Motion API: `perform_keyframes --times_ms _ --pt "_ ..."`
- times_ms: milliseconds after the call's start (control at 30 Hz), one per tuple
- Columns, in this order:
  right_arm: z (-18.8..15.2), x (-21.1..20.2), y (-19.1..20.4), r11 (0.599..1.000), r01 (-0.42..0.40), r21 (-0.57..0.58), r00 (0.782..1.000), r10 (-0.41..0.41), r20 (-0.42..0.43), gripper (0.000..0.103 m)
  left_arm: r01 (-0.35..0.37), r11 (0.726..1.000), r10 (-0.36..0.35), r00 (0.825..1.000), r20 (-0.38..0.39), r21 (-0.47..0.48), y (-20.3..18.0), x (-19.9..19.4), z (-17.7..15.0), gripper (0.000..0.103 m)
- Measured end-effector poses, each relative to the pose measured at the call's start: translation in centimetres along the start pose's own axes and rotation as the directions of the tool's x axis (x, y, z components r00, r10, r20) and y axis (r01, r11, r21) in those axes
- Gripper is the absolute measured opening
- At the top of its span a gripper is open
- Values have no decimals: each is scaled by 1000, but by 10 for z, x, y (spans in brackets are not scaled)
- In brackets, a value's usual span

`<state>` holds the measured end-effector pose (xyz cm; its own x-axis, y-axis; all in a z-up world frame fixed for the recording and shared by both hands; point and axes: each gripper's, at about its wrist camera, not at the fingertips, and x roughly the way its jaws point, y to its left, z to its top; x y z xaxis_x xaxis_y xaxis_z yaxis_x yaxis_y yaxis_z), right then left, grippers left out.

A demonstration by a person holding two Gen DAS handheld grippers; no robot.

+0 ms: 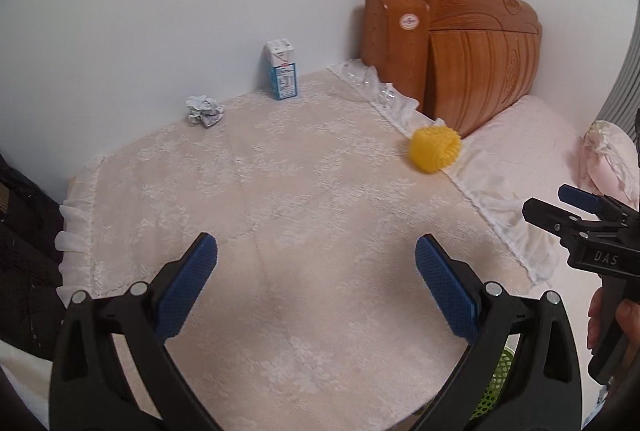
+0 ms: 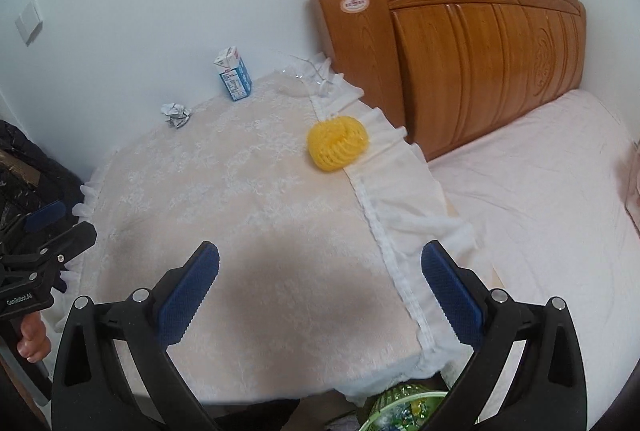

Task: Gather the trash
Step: 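Move both tools back over the bed toward the remaining trash, then grasp the yellow mesh net with the right tool while the left tool grasps crumpled paper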

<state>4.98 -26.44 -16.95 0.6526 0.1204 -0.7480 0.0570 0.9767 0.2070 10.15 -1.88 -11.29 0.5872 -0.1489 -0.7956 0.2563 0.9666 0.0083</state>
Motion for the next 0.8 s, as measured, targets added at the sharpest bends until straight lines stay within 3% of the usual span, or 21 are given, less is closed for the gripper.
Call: perform_keyframes --times_ms 167,367,433,500,600,800 --pt "55 82 25 997 68 -45 997 -70 -40 101 -5 999 4 1000 -24 -39 42 52 35 95" --pt "85 171 28 982 183 -41 973 -187 -136 100 -16 997 11 998 -61 -80 75 107 61 95" --pt "87 185 21 983 182 -14 970 -182 -163 89 -15 994 8 998 -70 -104 85 118 66 95" --pt "87 184 16 985 173 24 972 -167 -166 60 -12 991 2 997 -76 -132 95 126 70 95" --pt "90 171 12 988 130 79 981 -117 -155 40 -22 985 7 996 -88 -173 110 141 76 95" --pt "101 141 25 996 58 73 994 -51 -94 38 -88 961 64 993 -98 -263 130 178 98 95"
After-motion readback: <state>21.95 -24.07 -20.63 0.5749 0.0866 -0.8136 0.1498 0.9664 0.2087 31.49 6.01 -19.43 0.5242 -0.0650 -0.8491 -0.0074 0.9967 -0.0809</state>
